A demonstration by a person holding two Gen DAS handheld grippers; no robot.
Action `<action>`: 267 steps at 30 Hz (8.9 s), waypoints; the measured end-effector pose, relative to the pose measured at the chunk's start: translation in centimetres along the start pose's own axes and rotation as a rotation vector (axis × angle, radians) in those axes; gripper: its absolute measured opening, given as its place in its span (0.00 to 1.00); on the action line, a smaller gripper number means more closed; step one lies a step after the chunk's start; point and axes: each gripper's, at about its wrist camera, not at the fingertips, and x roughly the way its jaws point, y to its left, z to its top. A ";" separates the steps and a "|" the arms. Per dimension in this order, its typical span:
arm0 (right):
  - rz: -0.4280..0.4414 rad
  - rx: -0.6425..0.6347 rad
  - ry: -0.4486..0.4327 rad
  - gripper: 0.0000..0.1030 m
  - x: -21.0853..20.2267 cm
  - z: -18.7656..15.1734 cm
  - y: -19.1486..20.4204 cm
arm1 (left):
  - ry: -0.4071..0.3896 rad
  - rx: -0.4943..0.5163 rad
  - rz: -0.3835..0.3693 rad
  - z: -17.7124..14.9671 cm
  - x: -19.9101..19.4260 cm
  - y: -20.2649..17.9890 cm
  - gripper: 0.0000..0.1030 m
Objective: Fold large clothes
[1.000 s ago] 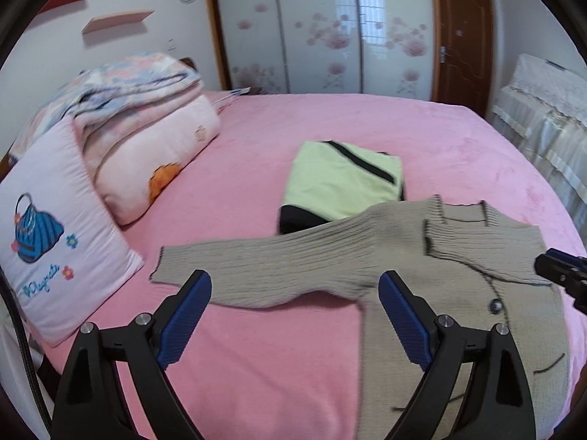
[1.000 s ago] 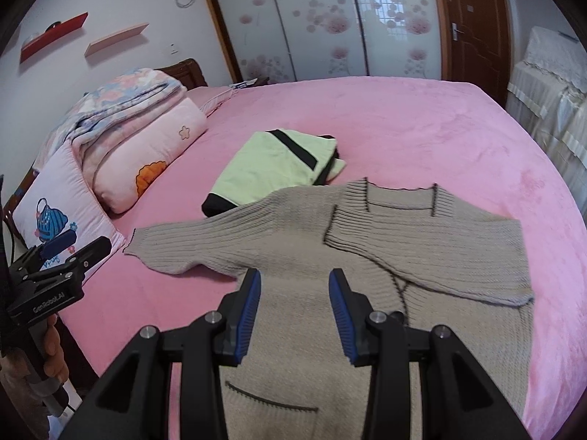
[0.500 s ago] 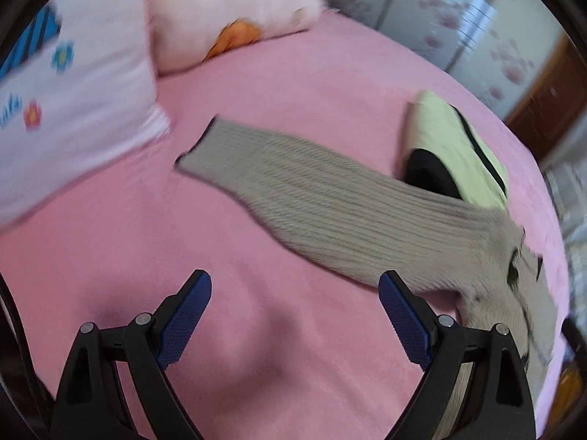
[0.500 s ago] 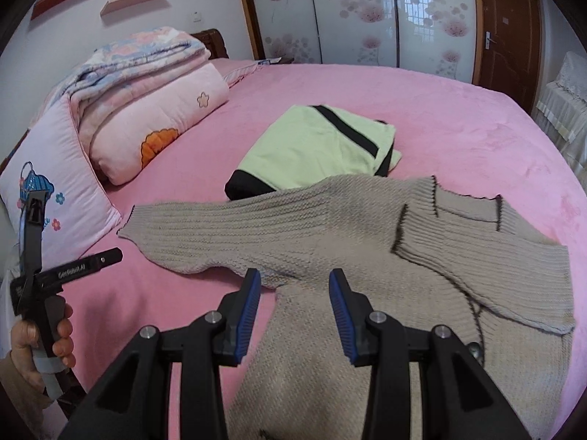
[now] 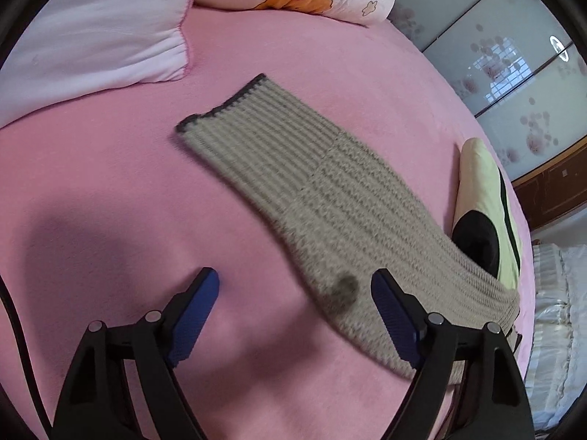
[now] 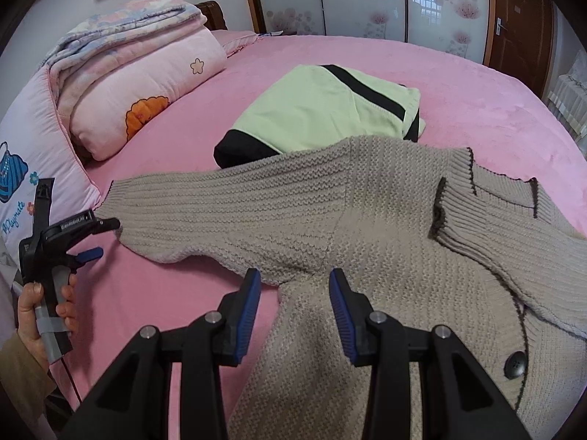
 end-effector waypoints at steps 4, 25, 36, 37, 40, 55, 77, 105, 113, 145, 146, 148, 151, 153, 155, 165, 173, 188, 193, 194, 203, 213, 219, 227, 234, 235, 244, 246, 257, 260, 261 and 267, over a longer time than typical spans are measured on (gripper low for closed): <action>-0.012 0.008 0.011 0.38 1.1 0.1 -0.6 | 0.018 0.046 -0.014 0.8 2.2 -2.3 0.46; -0.046 0.263 -0.024 0.38 -4.6 -5.2 -13.7 | -0.238 0.742 -0.130 -12.6 -8.0 -31.0 0.09; -0.160 0.416 -0.071 0.38 -10.2 -11.2 -23.9 | 0.054 1.010 -0.184 -30.0 -0.5 -42.0 0.09; -0.165 0.434 -0.061 0.38 -10.2 -11.8 -24.8 | 0.076 1.021 -0.174 -31.0 0.2 -42.3 0.09; -0.164 0.475 -0.042 0.38 -10.0 -13.0 -26.8 | 0.095 1.051 -0.127 -33.1 1.8 -42.3 0.10; -0.124 0.497 -0.050 0.38 -9.7 -13.0 -27.1 | 0.045 1.135 -0.072 -36.3 0.3 -42.4 0.65; -0.067 0.311 -0.101 0.38 -11.5 -8.3 -21.1 | -0.146 0.798 0.081 -27.1 -6.9 -32.1 0.83; -0.420 -0.493 0.049 0.06 -0.2 -1.5 -8.9 | 0.038 0.490 0.095 -20.1 3.8 -23.8 0.75; -0.322 -0.059 -0.162 0.05 -8.5 4.5 -18.4 | 0.082 0.474 0.059 -20.4 5.2 -26.3 0.34; -0.143 0.150 -0.569 0.05 -18.7 10.5 -23.2 | 0.077 0.447 0.036 -21.0 5.2 -25.6 0.27; -0.151 0.154 -0.563 0.05 -18.5 10.5 -23.4 | 0.077 0.451 0.039 -21.0 5.2 -25.6 0.27; -0.179 0.188 -0.533 0.05 -17.5 9.8 -24.9 | 0.073 0.461 0.047 -21.1 5.2 -25.8 0.27; -0.216 0.271 -0.449 0.05 -15.1 7.0 -28.6 | 0.068 0.470 0.054 -21.3 5.2 -26.0 0.27; -0.225 0.350 -0.364 0.05 -12.9 4.0 -32.1 | 0.070 0.477 0.061 -21.4 5.2 -26.0 0.27; -0.235 0.397 -0.290 0.05 -11.1 1.2 -34.6 | 0.069 0.488 0.069 -21.6 5.2 -26.3 0.27; -0.215 0.495 -0.014 0.17 -7.9 -7.3 -40.9 | 0.130 0.659 0.070 -21.8 3.4 -27.5 0.55; -0.155 0.513 -0.056 0.49 -9.7 -5.1 -42.3 | 0.096 0.605 -0.095 -17.3 -0.3 -29.7 0.77; -0.127 0.459 0.030 0.49 -4.1 -1.8 -42.2 | 0.231 0.626 -0.106 -16.4 9.1 -33.9 0.14; -0.135 0.417 0.046 0.49 -2.8 -1.4 -41.3 | 0.183 0.579 -0.166 -14.7 9.2 -31.5 0.13; -0.133 0.414 0.055 0.49 -2.5 -1.4 -41.2 | 0.202 0.576 -0.177 -14.5 9.8 -30.9 0.14; -0.141 0.376 0.078 0.49 -1.2 -1.5 -40.8 | 0.086 0.717 -0.096 -13.5 7.7 -34.3 0.69; -0.213 0.315 0.058 0.47 0.3 -0.5 -40.2 | 0.135 0.734 -0.015 -11.7 12.1 -38.1 0.34; -0.323 0.248 0.061 0.13 1.9 0.0 -38.8 | 0.003 0.806 0.099 -13.9 12.2 -38.9 0.18; -0.458 0.219 0.044 0.35 -0.7 0.7 -37.1 | -0.049 0.805 0.161 -14.5 9.0 -38.8 0.29; -0.141 0.208 -0.035 0.41 -3.6 -0.8 -29.6 | -0.036 0.746 -0.021 -19.9 2.7 -38.0 0.47; -0.063 0.216 -0.034 0.41 -3.2 -1.0 -28.3 | -0.016 0.736 -0.034 -20.8 2.6 -37.8 0.47; -0.174 0.197 0.023 0.38 1.4 -2.1 -28.8 | 0.041 0.717 0.054 -24.0 6.5 -34.1 0.47; -0.257 0.240 0.009 0.36 0.9 -2.9 -32.6 | 0.032 0.745 0.054 -24.0 6.5 -34.1 0.47; -0.302 0.295 0.001 0.28 0.4 -3.8 -36.0 | 0.008 0.779 0.094 -24.3 6.7 -34.4 0.47; -0.285 0.316 0.000 0.29 -0.3 -4.0 -35.7 | 0.013 0.783 0.100 -24.4 6.2 -34.5 0.50; -0.269 0.329 0.001 0.30 -0.7 -4.0 -35.6 | 0.015 0.782 0.102 -24.4 6.0 -34.5 0.55; -0.214 0.359 -0.001 0.31 -3.4 -4.4 -34.3 | 0.004 0.784 0.103 -24.8 3.5 -34.6 0.65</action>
